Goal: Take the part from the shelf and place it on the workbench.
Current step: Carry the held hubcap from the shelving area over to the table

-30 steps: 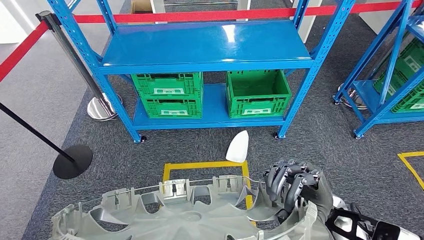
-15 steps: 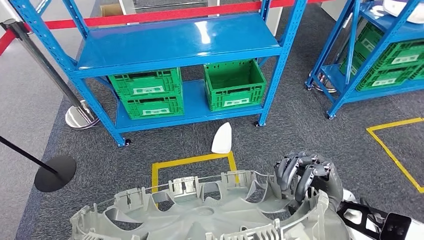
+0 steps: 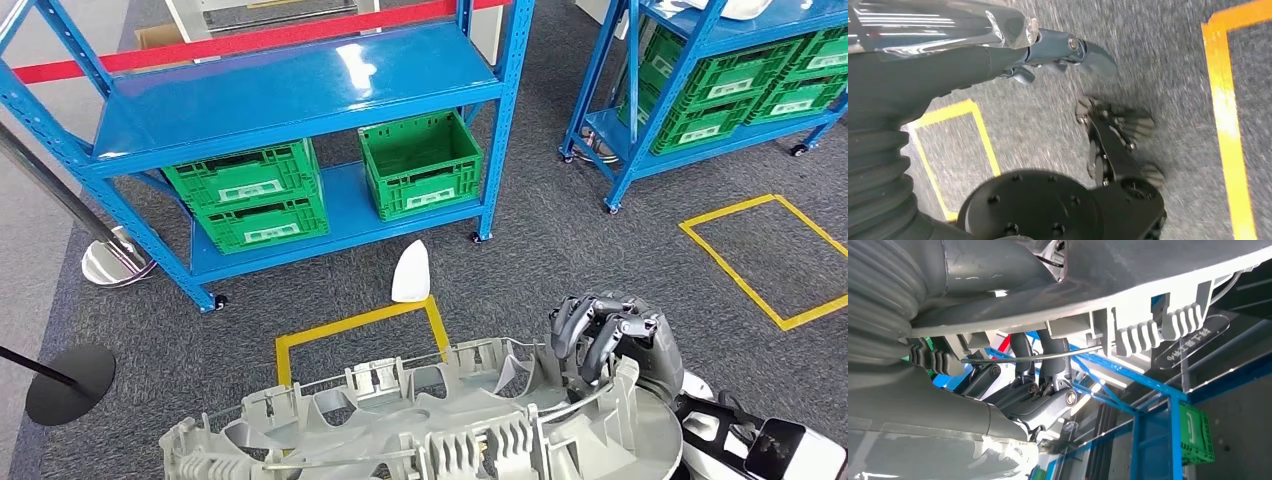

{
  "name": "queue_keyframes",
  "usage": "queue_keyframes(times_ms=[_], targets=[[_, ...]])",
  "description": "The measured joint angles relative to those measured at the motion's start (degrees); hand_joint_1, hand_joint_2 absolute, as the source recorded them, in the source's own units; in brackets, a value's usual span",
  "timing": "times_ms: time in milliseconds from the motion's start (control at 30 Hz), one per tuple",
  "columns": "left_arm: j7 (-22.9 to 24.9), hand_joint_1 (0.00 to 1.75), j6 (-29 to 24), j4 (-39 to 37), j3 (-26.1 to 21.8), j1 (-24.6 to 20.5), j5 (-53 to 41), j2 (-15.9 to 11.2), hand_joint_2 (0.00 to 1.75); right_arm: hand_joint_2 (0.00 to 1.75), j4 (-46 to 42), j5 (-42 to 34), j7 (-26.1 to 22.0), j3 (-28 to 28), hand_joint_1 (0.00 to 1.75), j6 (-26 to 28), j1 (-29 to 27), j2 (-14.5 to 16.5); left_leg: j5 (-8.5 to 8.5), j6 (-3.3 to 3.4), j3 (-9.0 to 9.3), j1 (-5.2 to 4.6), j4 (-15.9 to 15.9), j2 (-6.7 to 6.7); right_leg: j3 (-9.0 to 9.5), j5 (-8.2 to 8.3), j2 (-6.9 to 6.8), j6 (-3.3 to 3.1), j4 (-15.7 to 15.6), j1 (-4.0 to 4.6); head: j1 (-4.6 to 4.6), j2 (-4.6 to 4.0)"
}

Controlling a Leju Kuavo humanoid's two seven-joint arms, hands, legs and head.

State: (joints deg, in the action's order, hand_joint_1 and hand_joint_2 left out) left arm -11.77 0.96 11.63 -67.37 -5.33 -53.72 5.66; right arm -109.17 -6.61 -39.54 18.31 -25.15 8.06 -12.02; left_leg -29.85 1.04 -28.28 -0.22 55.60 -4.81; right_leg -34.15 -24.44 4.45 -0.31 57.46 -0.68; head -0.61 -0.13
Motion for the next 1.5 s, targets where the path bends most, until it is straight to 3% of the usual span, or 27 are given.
queue_keyframes(times_ms=[67, 133, 233, 300, 333, 400, 467, 500, 567, 600, 667, 733, 767, 800, 833, 900, 967, 1033, 1100, 1167, 1233, 1300, 1333, 1367, 1433, 1500], targets=[[0.8, 0.00, -0.8, 0.0, 0.1, 0.0, -0.4, 0.1, 1.75, 1.75, 0.0, -0.7, 0.0, 0.1, 1.75, 0.1, -0.1, -0.4, 0.23, 0.26, -0.06, -0.05, -0.3, 0.90, -0.56, 0.50, 1.05, 0.80, 0.0, -0.25, -0.04, 0.00], [1.5, 0.00, -1.7, 0.0, 0.4, -0.1, -0.9, 0.4, 1.75, 1.75, 0.0, -1.7, -0.1, 0.0, 1.75, 0.1, 0.0, -1.0, 0.83, 0.76, -0.03, 0.19, -0.6, 2.29, -1.78, -0.57, -0.09, 1.31, 1.7, -0.22, 0.17, 0.00], [2.1, 0.00, -2.2, 0.0, 1.0, 0.0, -2.0, 0.9, 1.75, 1.75, 0.0, -2.3, -0.2, -0.6, 1.75, 0.0, 0.1, -1.7, 1.28, 1.19, -0.34, 0.31, -0.8, 4.80, -6.47, -6.35, -3.34, 2.10, 12.2, -0.19, 0.63, 0.00], [2.4, 0.00, -1.9, 0.0, 1.5, 0.2, -2.9, 1.1, 1.75, 1.75, -0.2, -1.6, 0.1, -0.8, 1.75, 0.6, -0.4, -2.1, 1.32, 1.19, -0.50, 0.34, -0.7, 6.44, -8.07, -8.08, -3.89, 2.52, 17.2, -0.33, 0.65, 0.00], [2.5, 0.00, -1.5, -0.1, 1.8, 0.2, -3.1, 1.2, 1.75, 1.75, -0.5, -1.1, 0.3, -0.8, 1.75, 1.1, -0.9, -2.4, 1.29, 1.13, -0.49, 0.37, -0.7, 7.16, -7.18, -7.42, -4.13, 2.61, 16.4, -0.41, 0.67, 0.00], [2.8, 0.00, -0.7, -0.1, 2.3, 0.2, -3.3, 1.2, 1.75, 1.75, -1.6, 0.1, 0.8, -0.6, 1.75, 2.3, -1.7, -2.8, 1.06, 0.78, -0.34, 0.40, -0.5, 8.40, -2.44, -4.40, -5.62, 2.65, 8.5, -0.56, 0.67, 0.00], [3.6, 0.00, -0.1, -0.1, 2.5, 0.1, -3.2, 1.2, 1.75, 1.75, -2.6, 0.6, 0.9, -0.3, 1.75, 3.2, -2.2, -3.3, 0.66, 0.14, -0.36, 0.08, 0.0, 9.36, 1.42, -2.68, -7.39, 2.12, 1.7, -0.47, 0.59, 0.00], [4.2, 0.00, 0.1, -0.1, 2.5, 0.1, -3.1, 1.2, 1.75, 1.75, -2.9, 0.5, 0.8, -0.1, 1.75, 3.5, -2.3, -3.7, 0.54, -0.13, -0.40, -0.10, 0.1, 9.77, 2.00, -2.64, -7.78, 1.74, 0.4, -0.35, 0.51, 0.00], [5.3, 0.00, 0.2, -0.1, 2.5, 0.1, -2.8, 1.2, 1.75, 1.75, -3.1, 0.0, 0.3, 0.3, 1.75, 3.3, -2.3, -4.5, 0.46, -0.55, -0.43, -0.15, 0.2, 10.55, 1.70, -2.59, -6.72, 0.87, 0.5, -0.18, 0.38, 0.00], [5.6, 0.00, 0.2, -0.1, 2.4, 0.0, -2.5, 1.3, 1.75, 1.75, -3.1, -0.4, 0.2, 0.5, 1.75, 3.1, -2.2, -4.8, 0.16, -0.85, -0.56, -0.03, 0.4, 10.33, 1.53, -2.47, -6.26, 0.54, 0.5, -0.22, 0.37, 0.00], [5.7, 0.00, 0.0, -0.1, 2.4, -0.1, -2.1, 1.4, 1.75, 1.75, -3.1, -0.9, 0.0, 0.7, 1.75, 2.6, -1.8, -5.3, -2.12, -1.43, -1.99, 0.23, 3.5, 8.11, 1.21, -2.14, -5.31, -0.15, 0.4, -0.39, 0.22, 0.00], [5.3, 0.00, 0.1, -0.1, 2.3, -0.1, -1.7, 1.4, 1.75, 1.75, -3.0, -1.1, 0.0, 0.8, 1.75, 2.3, -1.6, -5.5, -6.11, -1.66, -5.52, 0.34, 11.1, 5.56, 0.75, -1.85, -4.40, -0.64, 0.4, -0.36, 0.06, 0.00], [5.0, 0.00, 0.1, -0.1, 2.3, -0.2, -1.6, 1.4, 1.75, 1.75, -3.0, -0.9, -0.1, 0.9, 1.75, 2.3, -1.6, -5.5, -7.63, -1.66, -7.31, 0.33, 15.0, 5.13, 0.55, -1.72, -3.90, -0.79, 0.4, -0.28, 0.06, 0.00], [4.7, 0.00, 0.2, -0.1, 2.2, -0.3, -1.4, 1.4, 1.75, 1.75, -3.0, -0.6, -0.1, 1.0, 1.75, 2.3, -1.7, -5.6, -8.28, -1.59, -8.44, 0.30, 17.5, 4.95, 0.41, -1.61, -3.36, -0.87, 0.5, -0.19, 0.06, 0.00], [4.4, 0.00, 0.2, -0.1, 2.2, -0.4, -1.4, 1.4, 1.75, 1.75, -3.1, -0.2, -0.1, 1.1, 1.75, 2.3, -1.8, -5.6, -7.68, -1.47, -8.40, 0.28, 17.7, 4.89, 0.34, -1.49, -2.74, -0.87, 0.5, -0.10, 0.06, 0.00], [4.0, 0.00, 0.2, -0.1, 2.2, -0.4, -1.4, 1.5, 1.75, 1.75, -3.1, 0.6, -0.1, 1.2, 1.75, 2.4, -1.8, -5.5, -3.86, -0.93, -5.24, 0.27, 11.6, 4.12, 0.33, -1.24, -1.31, -0.70, 0.5, 0.03, 0.06, 0.00], [3.3, 0.00, 0.2, -0.1, 2.2, -0.2, -1.4, 1.4, 1.75, 1.75, -3.2, 1.8, -0.1, 1.4, 1.75, 2.7, -1.8, -5.3, -0.92, -0.32, -1.41, 0.29, 3.6, 1.52, 0.11, -0.88, 0.01, -0.30, 0.5, 0.08, 0.13, 0.00], [2.6, 0.00, 0.3, -0.1, 2.2, -0.1, -1.4, 1.4, 1.75, 1.75, -3.3, 3.2, -0.2, 1.6, 1.75, 3.3, -1.9, -4.8, -0.57, -0.08, -0.18, 0.18, 0.6, 0.02, -0.50, -0.37, 1.18, 0.40, 0.5, -0.11, 0.13, 0.00], [2.2, 0.00, 0.4, -0.1, 2.2, 0.0, -1.5, 1.5, 1.75, 1.75, -3.6, 4.1, -0.2, 2.0, 1.75, 3.7, -2.2, -4.4, -0.23, 0.13, -0.08, 0.14, 0.2, 1.13, -1.02, 0.03, 2.00, 1.11, 0.6, -0.37, 0.10, 0.00], [2.0, 0.00, 0.4, -0.1, 2.2, -0.1, -1.5, 1.5, 1.75, 1.75, -3.8, 4.4, -0.2, 2.2, 1.75, 3.8, -2.2, -4.2, 0.28, 0.54, 0.18, 0.36, -0.2, 2.58, -2.22, -1.24, 0.08, 1.53, 2.7, -0.27, 0.29, 0.00], [2.0, 0.00, 0.4, -0.1, 2.2, 0.0, -1.2, 1.6, 1.75, 1.75, -3.8, 4.2, -0.2, 2.4, 1.75, 3.6, -2.0, -4.0, 0.51, 0.77, 0.12, 0.45, -0.3, 4.27, -5.49, -4.96, -2.93, 1.99, 9.6, -0.17, 0.49, 0.00], [2.0, 0.00, 0.3, -0.1, 1.9, 0.1, -0.9, 1.8, 1.75, 1.75, -3.8, 3.4, -0.2, 2.4, 1.75, 2.9, -2.0, -3.9, 0.53, 0.80, -0.07, 0.42, -0.2, 6.12, -8.67, -7.84, -3.92, 2.48, 17.0, -0.30, 0.55, 0.00], [2.0, 0.00, 0.1, -0.1, 1.8, 0.2, -0.7, 1.9, 1.75, 1.75, -3.8, 3.0, -0.2, 2.4, 1.75, 2.4, -2.0, -3.9, 0.51, 0.77, -0.11, 0.43, -0.2, 6.95, -8.88, -7.82, -4.07, 2.62, 18.0, -0.36, 0.57, 0.00], [2.0, 0.00, 0.0, -0.1, 1.6, 0.2, -0.7, 2.1, 1.75, 1.75, -3.8, 2.7, -0.2, 2.3, 1.75, 1.8, -2.0, -3.9, 0.46, 0.69, -0.06, 0.47, -0.2, 7.72, -7.76, -6.77, -4.31, 2.68, 16.4, -0.44, 0.56, 0.00], [1.8, 0.00, -0.2, -0.1, 1.3, 0.1, -0.4, 2.4, 1.75, 1.75, -3.8, 2.4, -0.2, 2.0, 1.75, 0.8, -2.0, -3.9, 0.17, 0.24, 0.15, 0.46, 0.0, 8.99, -2.91, -3.74, -6.09, 2.72, 8.0, -0.49, 0.57, 0.00], [1.5, 0.00, -0.3, -0.1, 1.1, 0.1, -0.2, 2.5, 1.75, 1.75, -3.7, 2.2, -0.2, 1.8, 1.75, 0.2, -1.9, -3.8, -0.29, -0.42, 0.04, 0.15, 0.3, 9.91, 0.51, -2.33, -7.58, 2.15, 1.9, -0.36, 0.50, 0.00]])
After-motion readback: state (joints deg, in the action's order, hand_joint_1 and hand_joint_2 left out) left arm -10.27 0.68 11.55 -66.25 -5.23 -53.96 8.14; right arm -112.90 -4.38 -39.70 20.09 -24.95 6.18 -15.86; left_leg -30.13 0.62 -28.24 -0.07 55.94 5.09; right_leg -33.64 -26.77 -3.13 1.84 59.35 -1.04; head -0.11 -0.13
